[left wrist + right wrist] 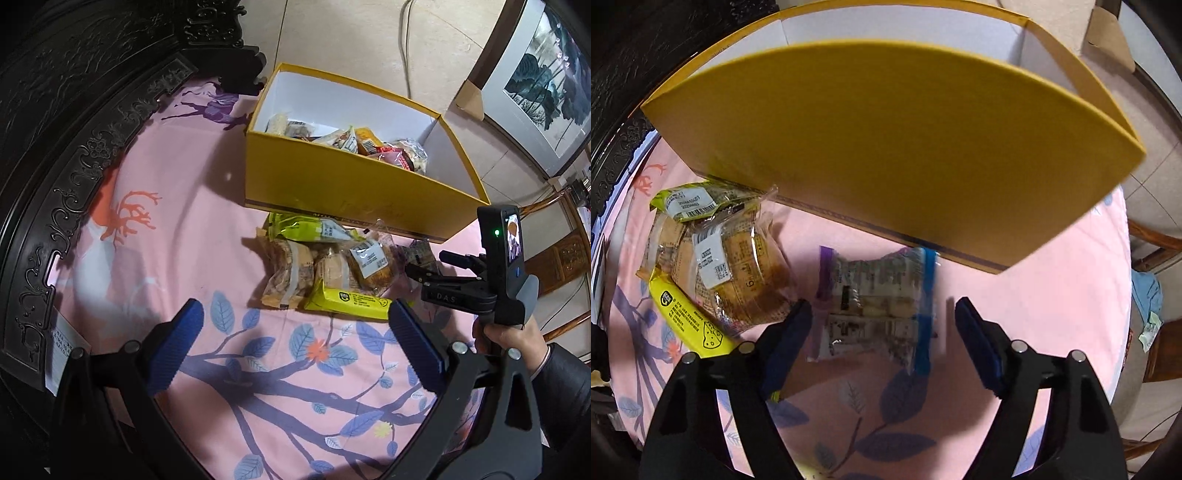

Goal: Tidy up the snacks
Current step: 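Grasp the blue-edged biscuit packet with the right tool while the left tool grasps the yellow bar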

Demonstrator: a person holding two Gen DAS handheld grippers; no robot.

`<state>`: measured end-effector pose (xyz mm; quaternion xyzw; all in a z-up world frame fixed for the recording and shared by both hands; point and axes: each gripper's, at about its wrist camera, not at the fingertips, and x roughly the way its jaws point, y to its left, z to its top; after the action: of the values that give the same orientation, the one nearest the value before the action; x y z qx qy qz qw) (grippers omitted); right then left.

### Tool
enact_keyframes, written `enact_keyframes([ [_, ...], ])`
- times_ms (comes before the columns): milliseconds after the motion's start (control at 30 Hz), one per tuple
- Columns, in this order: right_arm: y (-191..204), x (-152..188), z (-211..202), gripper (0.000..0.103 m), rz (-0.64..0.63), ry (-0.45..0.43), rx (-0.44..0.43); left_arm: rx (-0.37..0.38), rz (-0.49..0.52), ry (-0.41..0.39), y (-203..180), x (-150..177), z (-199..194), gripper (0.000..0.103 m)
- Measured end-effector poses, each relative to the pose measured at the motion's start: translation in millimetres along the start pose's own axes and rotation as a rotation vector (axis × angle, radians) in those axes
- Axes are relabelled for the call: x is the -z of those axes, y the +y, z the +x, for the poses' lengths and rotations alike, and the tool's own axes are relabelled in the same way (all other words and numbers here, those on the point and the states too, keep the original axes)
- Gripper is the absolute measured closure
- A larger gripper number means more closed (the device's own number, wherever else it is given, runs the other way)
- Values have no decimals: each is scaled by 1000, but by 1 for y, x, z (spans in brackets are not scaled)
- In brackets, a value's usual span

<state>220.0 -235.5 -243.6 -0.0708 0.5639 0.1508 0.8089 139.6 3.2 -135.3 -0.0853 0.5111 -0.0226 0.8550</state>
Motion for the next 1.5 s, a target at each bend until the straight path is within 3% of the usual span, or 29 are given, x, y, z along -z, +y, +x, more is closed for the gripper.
enact_keyframes([
  [133,2,-5,2,27,-19,-1,-7,-2,4,5,-1,0,1,2],
  [300,9,-10,5,45,-59,-5,-5,3,19,14,-5,1,3,2],
  [433,6,-6,-13,74,-8,-45,2,5,46,21,-11,4,6,2],
  [767,-33,30,-54,77,168,-100,-100,45,217,67,-48,15,27,2],
  [1067,-31,73,-88,77,250,-139,-144,78,321,127,-80,27,62,2],
  [1133,-33,79,-92,77,283,-144,-158,31,412,78,-91,29,65,2],
  [1267,-39,86,-97,77,326,-160,-177,-33,745,-32,-114,41,74,3],
  [1333,-39,86,-101,77,326,-167,-179,-33,912,-33,-118,49,86,25],
  [1367,-40,87,-102,77,327,-171,-178,-31,978,-18,-119,52,93,33],
  [1433,-41,88,-104,77,339,-177,-185,-27,1077,6,-122,59,102,58],
  [1500,-43,88,-105,77,354,-180,-193,-47,1211,24,-124,71,116,60],
])
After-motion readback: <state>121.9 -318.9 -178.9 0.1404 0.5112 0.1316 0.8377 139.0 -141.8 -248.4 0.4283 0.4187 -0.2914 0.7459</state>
